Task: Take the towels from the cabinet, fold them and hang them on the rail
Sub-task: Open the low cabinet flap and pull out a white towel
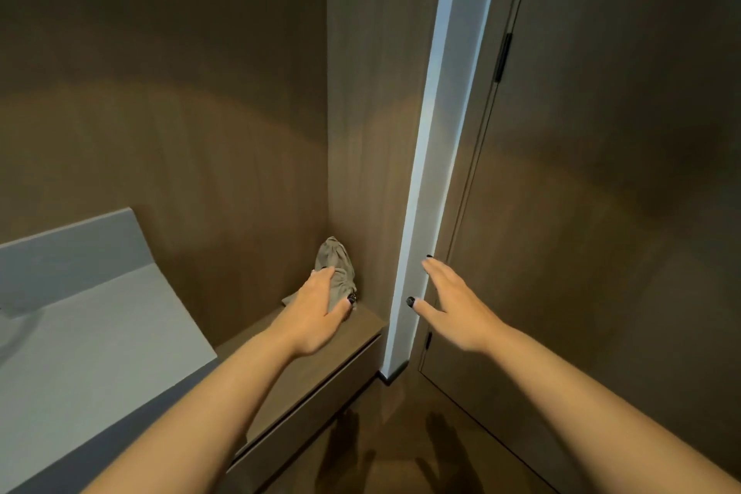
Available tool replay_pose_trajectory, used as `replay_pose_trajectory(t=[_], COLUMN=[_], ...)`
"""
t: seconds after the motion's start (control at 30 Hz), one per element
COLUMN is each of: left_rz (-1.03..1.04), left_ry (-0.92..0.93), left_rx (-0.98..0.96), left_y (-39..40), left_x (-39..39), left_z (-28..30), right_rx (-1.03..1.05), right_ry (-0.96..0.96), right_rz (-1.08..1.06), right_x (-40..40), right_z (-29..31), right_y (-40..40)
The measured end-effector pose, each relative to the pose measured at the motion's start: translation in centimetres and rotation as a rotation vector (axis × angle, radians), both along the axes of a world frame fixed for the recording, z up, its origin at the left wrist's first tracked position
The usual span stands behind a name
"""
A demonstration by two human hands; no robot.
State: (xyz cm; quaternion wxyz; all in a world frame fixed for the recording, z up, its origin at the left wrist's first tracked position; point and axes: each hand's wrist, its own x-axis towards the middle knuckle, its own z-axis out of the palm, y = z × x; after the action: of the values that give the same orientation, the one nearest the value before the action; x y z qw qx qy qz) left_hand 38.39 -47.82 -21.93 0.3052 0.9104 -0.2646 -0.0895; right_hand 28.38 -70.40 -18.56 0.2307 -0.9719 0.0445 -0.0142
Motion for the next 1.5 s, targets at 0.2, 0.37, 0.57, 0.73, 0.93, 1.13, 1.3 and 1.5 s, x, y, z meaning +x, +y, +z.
replay_pose_trajectory(t=[0.2,0.37,0.57,0.73,0.93,1.13,1.3,1.5], left_rz=[0.041,0.065,0.130,0.258,0.445,0.514,0.543,0.606], left_ry=[0.034,0.047,0.085,0.124,0.252,0.302,0.281,0.076], left_rx=[-0.009,0.028,0.035,0.027,0.028,0.048,0.069,0.105], left_y=[-0.9,-1.8,-3.7,-6.0,-8.9,-10.3,-9.3,-8.1], left_x=[6.1,10.4,13.5,15.1,14.5,14.3,13.5,11.0], left_z=[-2.1,-3.8,-6.2,-9.7,-15.3,-21.7,-30.0,-42.9], right_rx=[0.044,0.060,0.061,0.108,0.127,0.190,0.225,0.263], right_ry=[0.054,0.080,0.147,0.199,0.308,0.322,0.333,0.293], right_rz=[0.059,0.111,0.219,0.318,0.441,0.498,0.483,0.510], right_x=[8.5,14.5,19.8,24.5,28.2,28.9,28.6,27.9], right_z=[-3.1,-4.5,-7.2,-11.0,-16.7,-24.2,-33.2,-44.8], right_y=[-1.3,-2.1,-3.7,-5.8,-7.9,-9.1,-7.9,-6.4])
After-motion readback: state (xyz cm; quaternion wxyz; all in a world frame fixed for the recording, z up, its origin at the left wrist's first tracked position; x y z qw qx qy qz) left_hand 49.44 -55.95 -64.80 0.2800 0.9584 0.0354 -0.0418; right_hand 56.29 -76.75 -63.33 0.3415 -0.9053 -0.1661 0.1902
